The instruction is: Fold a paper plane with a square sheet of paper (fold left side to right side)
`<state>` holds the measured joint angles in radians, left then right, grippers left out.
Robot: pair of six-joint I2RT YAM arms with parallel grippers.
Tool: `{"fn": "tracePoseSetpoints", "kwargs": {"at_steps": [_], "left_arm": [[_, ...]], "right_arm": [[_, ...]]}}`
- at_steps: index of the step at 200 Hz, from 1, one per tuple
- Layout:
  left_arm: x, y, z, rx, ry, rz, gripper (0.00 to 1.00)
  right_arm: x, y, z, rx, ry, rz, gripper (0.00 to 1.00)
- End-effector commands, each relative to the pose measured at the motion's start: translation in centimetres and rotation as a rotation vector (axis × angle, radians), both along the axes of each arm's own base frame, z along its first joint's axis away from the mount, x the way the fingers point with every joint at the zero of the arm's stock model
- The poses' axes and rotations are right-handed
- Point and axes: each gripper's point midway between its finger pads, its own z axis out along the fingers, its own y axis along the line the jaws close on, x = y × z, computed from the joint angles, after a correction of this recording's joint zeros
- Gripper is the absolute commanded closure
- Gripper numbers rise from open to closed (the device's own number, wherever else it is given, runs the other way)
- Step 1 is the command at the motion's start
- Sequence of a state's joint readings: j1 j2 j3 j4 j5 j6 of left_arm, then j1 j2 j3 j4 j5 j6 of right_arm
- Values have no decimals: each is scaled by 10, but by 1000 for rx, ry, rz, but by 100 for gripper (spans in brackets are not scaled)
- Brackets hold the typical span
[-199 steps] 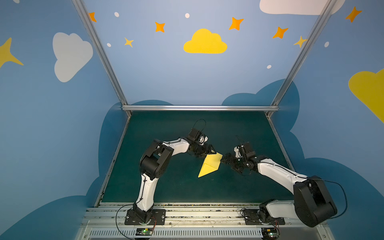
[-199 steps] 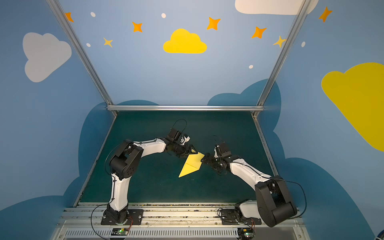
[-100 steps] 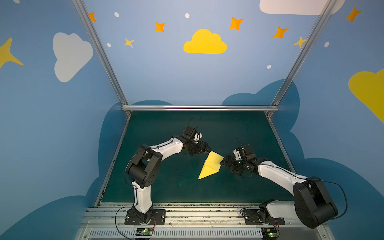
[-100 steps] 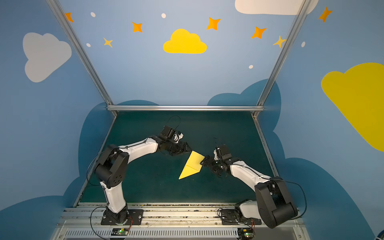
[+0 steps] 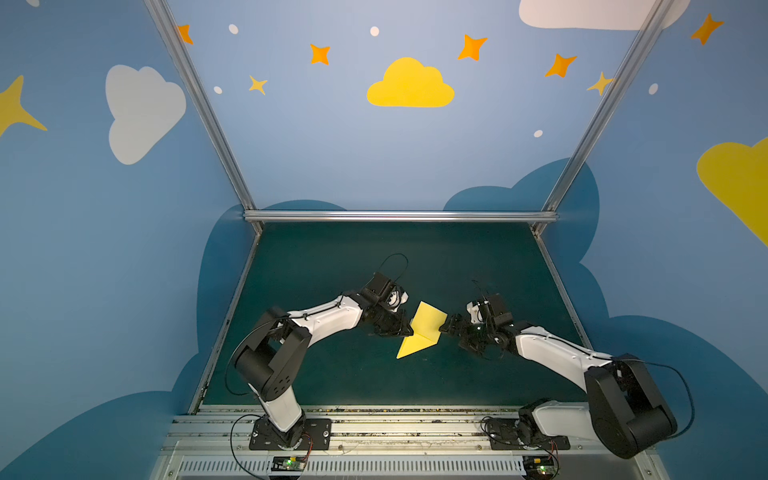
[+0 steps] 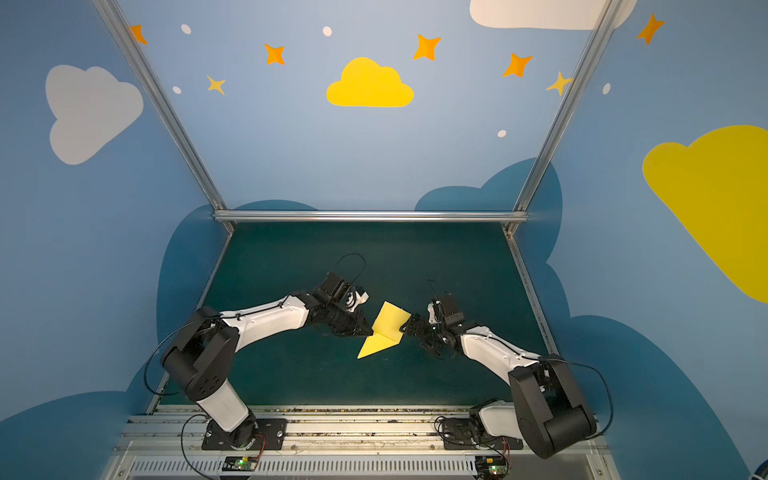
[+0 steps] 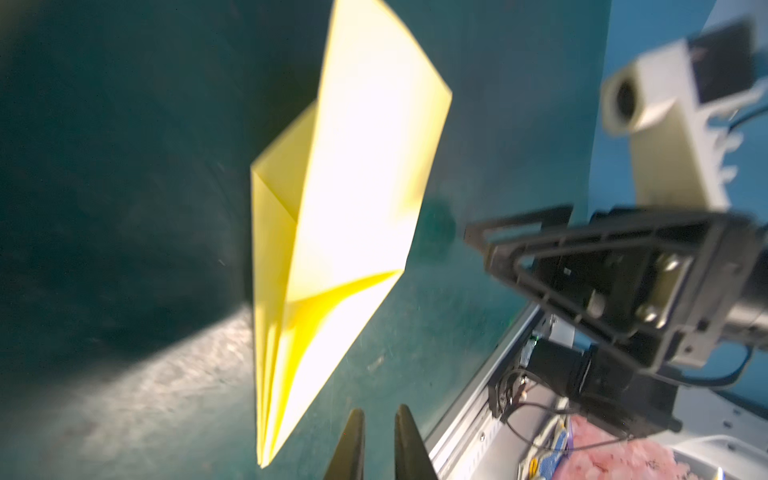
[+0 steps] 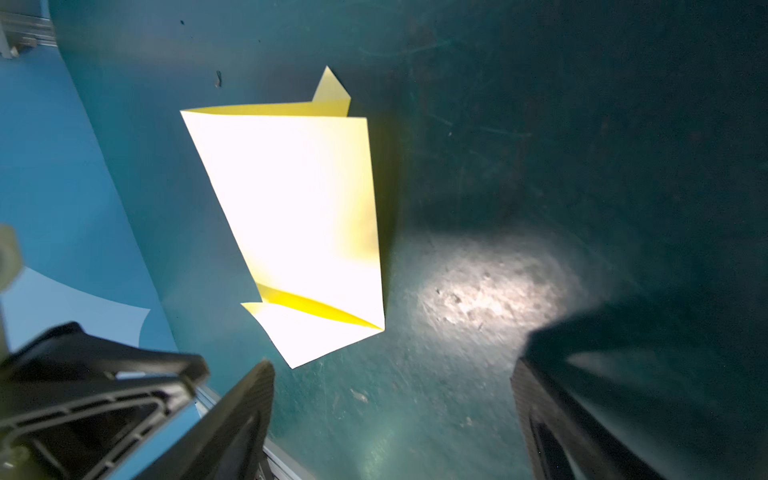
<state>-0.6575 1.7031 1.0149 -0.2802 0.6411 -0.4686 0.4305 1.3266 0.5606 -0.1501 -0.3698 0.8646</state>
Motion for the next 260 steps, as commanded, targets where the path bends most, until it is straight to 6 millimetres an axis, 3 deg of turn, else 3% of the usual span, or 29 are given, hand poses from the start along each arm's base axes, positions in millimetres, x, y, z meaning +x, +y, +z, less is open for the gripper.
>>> {"fn": "tracePoseSetpoints", "kwargs": {"at_steps": [1, 74, 146, 260], "left_arm": [[1, -8, 0, -24, -12, -15, 85], [9, -13, -22, 5, 5, -9, 86], [31, -16, -31, 7, -7, 28, 86], [46, 6, -62, 21, 48, 89, 88]], "right_arm": [[-1, 4, -4, 30, 12, -5, 12], [-3, 11, -8, 53, 23, 10, 13], [-8, 15, -14, 63, 37, 28, 13], [-4, 33, -24, 103, 61, 60, 17]]}}
